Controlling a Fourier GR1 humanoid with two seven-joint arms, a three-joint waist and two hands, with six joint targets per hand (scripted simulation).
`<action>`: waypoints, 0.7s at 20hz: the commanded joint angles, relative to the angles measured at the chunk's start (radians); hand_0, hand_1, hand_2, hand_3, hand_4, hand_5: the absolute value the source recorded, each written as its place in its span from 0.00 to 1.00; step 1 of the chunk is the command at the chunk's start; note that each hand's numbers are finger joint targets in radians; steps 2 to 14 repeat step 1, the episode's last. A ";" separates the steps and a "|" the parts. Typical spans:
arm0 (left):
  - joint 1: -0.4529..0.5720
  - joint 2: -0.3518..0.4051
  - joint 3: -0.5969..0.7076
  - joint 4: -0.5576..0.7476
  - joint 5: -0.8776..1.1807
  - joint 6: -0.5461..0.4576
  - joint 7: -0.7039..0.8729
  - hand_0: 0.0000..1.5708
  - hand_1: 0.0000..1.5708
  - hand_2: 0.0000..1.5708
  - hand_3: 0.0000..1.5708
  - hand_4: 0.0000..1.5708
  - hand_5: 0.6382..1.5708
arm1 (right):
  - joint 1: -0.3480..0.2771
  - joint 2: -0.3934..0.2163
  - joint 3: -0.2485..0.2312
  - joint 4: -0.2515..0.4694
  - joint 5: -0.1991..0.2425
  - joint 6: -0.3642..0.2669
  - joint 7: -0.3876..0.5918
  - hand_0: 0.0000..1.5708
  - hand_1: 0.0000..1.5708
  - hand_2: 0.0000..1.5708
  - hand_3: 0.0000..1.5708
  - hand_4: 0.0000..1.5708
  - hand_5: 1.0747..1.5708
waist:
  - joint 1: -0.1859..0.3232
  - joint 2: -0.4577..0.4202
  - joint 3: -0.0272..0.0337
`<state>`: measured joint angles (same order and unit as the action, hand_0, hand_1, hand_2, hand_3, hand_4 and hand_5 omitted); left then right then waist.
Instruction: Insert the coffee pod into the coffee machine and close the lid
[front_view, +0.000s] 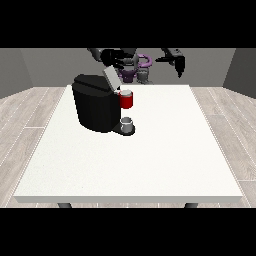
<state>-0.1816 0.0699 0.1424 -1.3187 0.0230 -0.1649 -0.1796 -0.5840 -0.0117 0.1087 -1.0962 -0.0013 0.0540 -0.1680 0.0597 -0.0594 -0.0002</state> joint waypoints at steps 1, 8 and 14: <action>0.054 0.028 0.029 0.020 0.004 -0.001 -0.010 0.00 0.00 0.00 0.00 0.12 1.00 | 0.192 0.011 0.051 -0.054 -0.053 -0.020 -0.034 0.00 0.00 0.00 0.00 0.10 1.00 | -0.066 -0.066 0.0003; 0.054 0.028 0.029 0.020 0.004 -0.001 -0.010 0.00 0.00 0.00 0.00 0.12 1.00 | 0.192 0.011 0.051 -0.054 -0.053 -0.020 -0.034 0.00 0.00 0.00 0.00 0.10 1.00 | -0.066 -0.066 0.0003; 0.054 0.028 0.029 0.020 0.004 -0.001 -0.010 0.00 0.00 0.00 0.00 0.12 1.00 | 0.192 0.011 0.051 -0.054 -0.053 -0.020 -0.034 0.00 0.00 0.00 0.00 0.10 1.00 | -0.066 -0.066 0.0003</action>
